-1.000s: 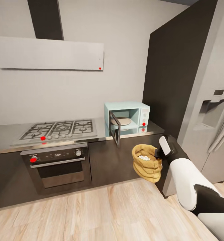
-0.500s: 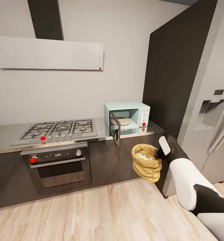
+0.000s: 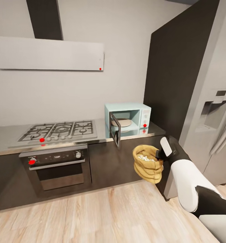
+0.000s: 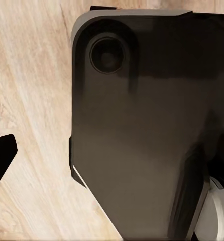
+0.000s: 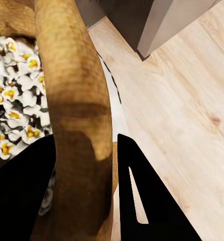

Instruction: In the kitchen, take the popcorn bag from the countertop, put it into the microwave, and heat it until the popcorn is cooked so the cooked popcorn ends up inside the bag.

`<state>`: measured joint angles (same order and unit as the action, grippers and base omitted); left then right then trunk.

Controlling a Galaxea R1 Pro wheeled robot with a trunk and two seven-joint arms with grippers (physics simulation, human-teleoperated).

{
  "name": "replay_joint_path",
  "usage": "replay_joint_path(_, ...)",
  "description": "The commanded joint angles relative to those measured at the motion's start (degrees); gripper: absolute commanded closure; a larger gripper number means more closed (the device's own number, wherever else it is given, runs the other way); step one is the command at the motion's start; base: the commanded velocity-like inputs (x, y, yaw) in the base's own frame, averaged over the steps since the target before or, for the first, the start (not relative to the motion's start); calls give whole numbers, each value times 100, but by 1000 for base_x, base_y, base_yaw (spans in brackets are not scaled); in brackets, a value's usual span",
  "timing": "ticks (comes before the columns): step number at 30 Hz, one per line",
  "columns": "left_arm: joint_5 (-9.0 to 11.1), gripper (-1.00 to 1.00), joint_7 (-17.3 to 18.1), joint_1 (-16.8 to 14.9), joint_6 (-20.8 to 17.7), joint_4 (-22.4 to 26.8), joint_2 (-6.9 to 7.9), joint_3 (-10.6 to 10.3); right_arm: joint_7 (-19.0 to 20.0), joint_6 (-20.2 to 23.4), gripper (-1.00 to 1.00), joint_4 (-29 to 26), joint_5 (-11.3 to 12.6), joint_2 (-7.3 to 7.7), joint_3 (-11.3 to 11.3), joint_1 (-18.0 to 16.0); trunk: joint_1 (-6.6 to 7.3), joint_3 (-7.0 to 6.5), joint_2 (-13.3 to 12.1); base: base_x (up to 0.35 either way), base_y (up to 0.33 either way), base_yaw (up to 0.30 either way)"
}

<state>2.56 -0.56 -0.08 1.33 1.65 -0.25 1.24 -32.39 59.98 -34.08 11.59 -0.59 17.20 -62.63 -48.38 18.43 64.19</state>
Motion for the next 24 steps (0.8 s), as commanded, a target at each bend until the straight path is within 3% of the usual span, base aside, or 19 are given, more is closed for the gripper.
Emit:
replay_joint_path(1, 28, -100, -6, -1, 10, 2, -1, 8, -58, 2, 100, -20, 66, -3, 20, -4, -2, 6, 4, 207, -151, 0)
replay_joint_path(15, 25, -100, -7, -1, 61, 2, -1, 25, -74, 2, 100, -81, 32, 61, -4, -4, -2, 6, 4, 44, -33, 5)
replay_joint_path(24, 25, -100, -7, -1, 59, 2, -1, 25, -83, 2, 100, -74, 27, 76, -6, -4, -2, 6, 4, 0, 0, 216)
